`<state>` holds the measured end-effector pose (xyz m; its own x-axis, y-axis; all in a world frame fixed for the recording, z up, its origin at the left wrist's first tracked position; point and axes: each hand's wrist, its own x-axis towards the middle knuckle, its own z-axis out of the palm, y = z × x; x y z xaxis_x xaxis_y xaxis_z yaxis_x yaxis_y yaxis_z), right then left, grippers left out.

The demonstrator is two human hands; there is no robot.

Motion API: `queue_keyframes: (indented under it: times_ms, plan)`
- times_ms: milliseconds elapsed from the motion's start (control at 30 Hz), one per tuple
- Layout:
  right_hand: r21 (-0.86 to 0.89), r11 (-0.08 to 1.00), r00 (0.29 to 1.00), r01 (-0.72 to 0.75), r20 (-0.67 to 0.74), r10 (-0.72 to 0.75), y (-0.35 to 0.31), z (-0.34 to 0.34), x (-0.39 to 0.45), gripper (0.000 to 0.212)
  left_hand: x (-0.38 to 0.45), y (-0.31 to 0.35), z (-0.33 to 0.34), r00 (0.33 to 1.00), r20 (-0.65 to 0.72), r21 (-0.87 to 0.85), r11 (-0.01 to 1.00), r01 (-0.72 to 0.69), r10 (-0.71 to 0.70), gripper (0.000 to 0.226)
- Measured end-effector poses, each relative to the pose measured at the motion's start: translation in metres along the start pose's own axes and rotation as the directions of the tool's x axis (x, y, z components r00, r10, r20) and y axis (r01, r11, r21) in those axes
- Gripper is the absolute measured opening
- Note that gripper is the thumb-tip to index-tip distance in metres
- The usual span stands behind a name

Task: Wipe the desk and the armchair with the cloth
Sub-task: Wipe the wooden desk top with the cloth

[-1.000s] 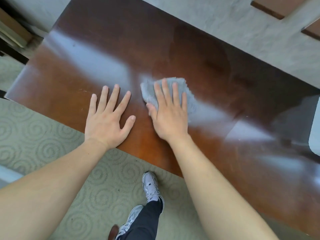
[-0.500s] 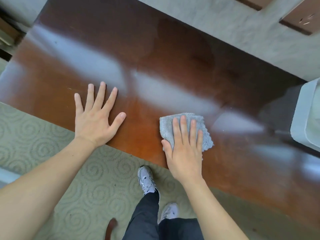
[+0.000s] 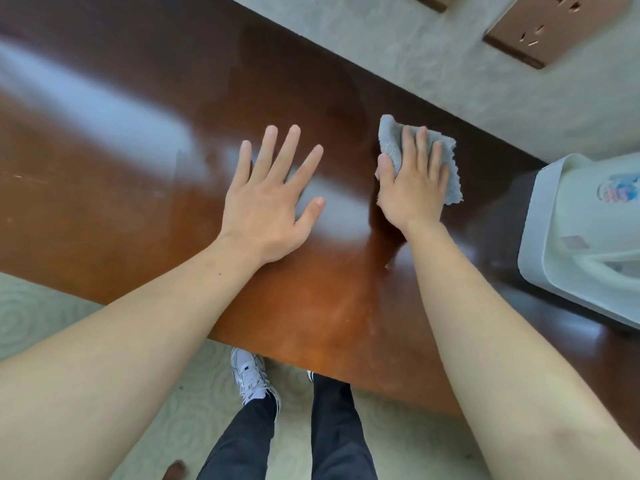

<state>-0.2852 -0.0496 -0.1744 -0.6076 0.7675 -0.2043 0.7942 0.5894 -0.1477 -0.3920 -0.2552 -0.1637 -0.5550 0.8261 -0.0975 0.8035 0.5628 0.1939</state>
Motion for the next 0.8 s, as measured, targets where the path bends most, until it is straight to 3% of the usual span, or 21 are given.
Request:
queue_keyframes:
  times_ms: [100, 233, 300, 400, 500, 667, 800]
  plan:
    - [-0.006, 0.998, 0.998, -0.067, 0.010, 0.067, -0.001, -0.001, 0.024, 0.063, 0.003, -0.005, 0.012, 0.995, 0.061, 0.062, 0.995, 0.080, -0.084, 0.072]
    - [-0.034, 0.994, 0.994, -0.106, 0.014, 0.106, -0.013, 0.000, 0.052, 0.064, 0.003, -0.006, 0.024, 0.997, 0.020, 0.121, 0.990, 0.070, -0.073, 0.074]
    - [-0.039, 0.999, 0.998, -0.032, 0.045, 0.034, -0.026, -0.002, 0.063, 0.063, 0.004, -0.007, 0.024, 0.997, 0.006, 0.115, 0.991, 0.076, -0.077, 0.074]
    - [-0.039, 0.980, 0.980, 0.195, 0.048, -0.193, -0.041, 0.001, 0.060, 0.061, 0.004, -0.007, 0.023, 0.997, -0.003, 0.114, 0.991, 0.075, -0.075, 0.073]
    - [-0.062, 0.945, 0.947, 0.322, 0.021, -0.321, -0.035, 0.007, 0.016, 0.062, 0.005, -0.004, 0.022, 0.997, 0.000, 0.102, 0.992, 0.081, -0.081, 0.073]
    - [-0.039, 0.960, 0.959, 0.278, 0.073, -0.274, 0.006, 0.025, -0.125, 0.065, 0.004, -0.005, 0.020, 0.996, 0.001, 0.111, 0.990, 0.089, -0.090, 0.074]
    - [-0.105, 0.914, 0.914, 0.392, 0.158, -0.374, 0.037, 0.028, -0.167, 0.065, 0.004, -0.005, 0.022, 0.997, -0.001, 0.106, 0.991, 0.080, -0.080, 0.074]
